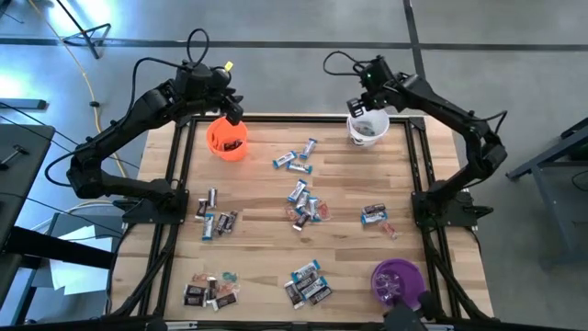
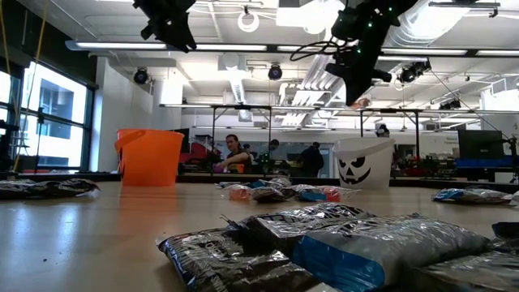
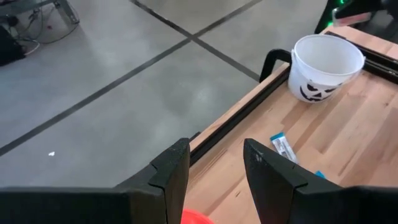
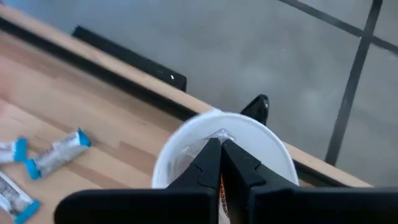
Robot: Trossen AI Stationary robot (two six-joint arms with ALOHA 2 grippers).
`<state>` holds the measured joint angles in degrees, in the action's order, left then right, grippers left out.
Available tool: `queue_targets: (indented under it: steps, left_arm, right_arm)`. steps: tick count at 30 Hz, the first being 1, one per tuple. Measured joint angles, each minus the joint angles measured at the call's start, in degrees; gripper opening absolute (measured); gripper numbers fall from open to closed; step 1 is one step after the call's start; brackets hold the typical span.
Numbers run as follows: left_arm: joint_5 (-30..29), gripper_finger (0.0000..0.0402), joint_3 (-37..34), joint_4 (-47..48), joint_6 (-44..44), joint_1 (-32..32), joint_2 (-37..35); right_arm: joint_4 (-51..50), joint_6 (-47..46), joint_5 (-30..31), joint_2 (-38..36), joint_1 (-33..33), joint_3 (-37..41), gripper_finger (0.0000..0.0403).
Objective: Sort candy
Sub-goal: Put the orange gummy into the white bucket
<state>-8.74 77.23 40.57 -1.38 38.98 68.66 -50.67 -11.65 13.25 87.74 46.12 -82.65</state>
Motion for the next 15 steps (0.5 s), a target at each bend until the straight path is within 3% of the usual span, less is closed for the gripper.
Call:
queue_targets:
  steps: [6,15]
  left_arm:
    - [-1.3,0.0140,0.0,0.0,-1.4,0.0,0.0]
    - [-1.3,0.0140,0.0,0.1,-1.6,0.0,0.0]
  right_arm:
    - [-5.3,3.1,-4.3,0.0,1.4,0.0,0.0016]
    - [-10.2,5.1,-5.8,0.0,1.5,0.0,0.0094]
